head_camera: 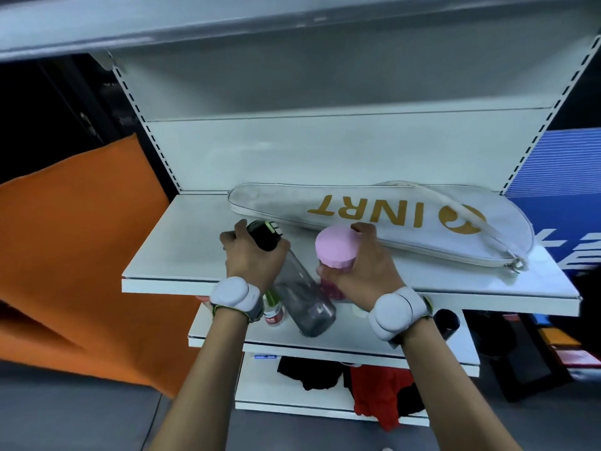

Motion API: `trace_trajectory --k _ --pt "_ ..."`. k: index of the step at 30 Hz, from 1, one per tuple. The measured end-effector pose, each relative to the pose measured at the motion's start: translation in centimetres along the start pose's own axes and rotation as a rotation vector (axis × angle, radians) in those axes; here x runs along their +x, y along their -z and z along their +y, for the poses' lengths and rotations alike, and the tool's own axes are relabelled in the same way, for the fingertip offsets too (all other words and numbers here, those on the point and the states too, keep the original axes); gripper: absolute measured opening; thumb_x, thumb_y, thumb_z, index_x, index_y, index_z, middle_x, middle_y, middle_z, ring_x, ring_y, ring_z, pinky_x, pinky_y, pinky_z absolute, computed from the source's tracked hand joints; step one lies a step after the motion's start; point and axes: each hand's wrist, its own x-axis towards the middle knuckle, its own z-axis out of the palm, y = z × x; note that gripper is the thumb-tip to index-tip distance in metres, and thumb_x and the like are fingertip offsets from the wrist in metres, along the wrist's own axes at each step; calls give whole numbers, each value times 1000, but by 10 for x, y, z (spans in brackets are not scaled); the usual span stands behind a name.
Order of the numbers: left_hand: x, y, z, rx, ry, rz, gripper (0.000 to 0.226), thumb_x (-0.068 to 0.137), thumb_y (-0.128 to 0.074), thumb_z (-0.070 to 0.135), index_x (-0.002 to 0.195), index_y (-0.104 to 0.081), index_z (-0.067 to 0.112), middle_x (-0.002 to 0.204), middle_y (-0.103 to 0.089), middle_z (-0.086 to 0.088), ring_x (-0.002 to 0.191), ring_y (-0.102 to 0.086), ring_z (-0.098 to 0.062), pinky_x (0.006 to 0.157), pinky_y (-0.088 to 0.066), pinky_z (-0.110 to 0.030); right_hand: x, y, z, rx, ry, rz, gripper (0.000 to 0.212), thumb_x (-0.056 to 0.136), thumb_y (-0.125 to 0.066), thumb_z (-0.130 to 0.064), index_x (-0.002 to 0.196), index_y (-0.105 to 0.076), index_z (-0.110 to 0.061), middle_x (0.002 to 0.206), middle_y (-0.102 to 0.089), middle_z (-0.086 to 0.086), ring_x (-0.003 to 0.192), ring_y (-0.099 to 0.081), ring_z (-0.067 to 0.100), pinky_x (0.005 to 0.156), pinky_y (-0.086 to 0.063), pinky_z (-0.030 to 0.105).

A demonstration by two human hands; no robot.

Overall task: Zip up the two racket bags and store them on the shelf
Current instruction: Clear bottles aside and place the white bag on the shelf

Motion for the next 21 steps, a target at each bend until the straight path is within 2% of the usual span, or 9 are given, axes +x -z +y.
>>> trace_trajectory --k 3,6,9,11,17,19,21 --pt "-27 4 4 -48 -147 42 84 72 -79 30 144 -38 15 135 -32 -12 112 -53 -31 91 -42 -23 -17 5 1 -4 -52 18 82 66 -84 -37 126 -30 -23 118 -54 0 107 -56 27 80 -41 26" --pt "-56 4 2 -80 -269 -3 93 68 -84 33 145 -35 16 135 -33 -7 114 -45 -15 92 -35 -12 -34 14 9 -36 -59 -19 81 65 -84 -45 122 -32 -23 114 -55 -4 96 -53 19 73 -42 24" --pt "-83 1 -7 -94 -440 -37 79 66 -86 31 133 -47 16 123 -50 -3 115 -47 -13 89 -29 3 -49 21 20 -74 -85 -83 78 63 -83 -50 117 -32 -28 99 -51 -9 79 -53 14 56 -38 16" --pt "-99 -4 -13 -93 -490 -69 73 67 -87 29 128 -51 15 118 -54 -2 112 -49 -12 91 -29 4 -58 21 32 -145 -105 -107 78 61 -84 -47 119 -34 -28 99 -52 -5 81 -52 20 57 -37 21" --pt "-125 -35 -51 -52 -454 -256 75 63 -89 17 128 -52 23 122 -47 4 115 -48 -10 95 -25 5 -76 10 86 -202 -187 -120 83 62 -87 -31 129 -40 -22 119 -60 7 105 -58 32 81 -48 33" --pt "-131 -51 -64 -31 -403 -308 75 64 -88 18 130 -53 23 125 -45 2 118 -49 -14 98 -22 6 -80 5 106 -179 -249 -116 79 64 -86 -28 129 -41 -21 119 -62 7 105 -60 33 84 -50 34" --pt "-133 -67 -75 -18 -361 -345 79 66 -88 19 135 -51 22 130 -45 -3 121 -47 -16 99 -19 7 -82 -1 127 -162 -296 -120 77 66 -84 -28 129 -40 -20 115 -64 8 102 -61 34 79 -48 30"
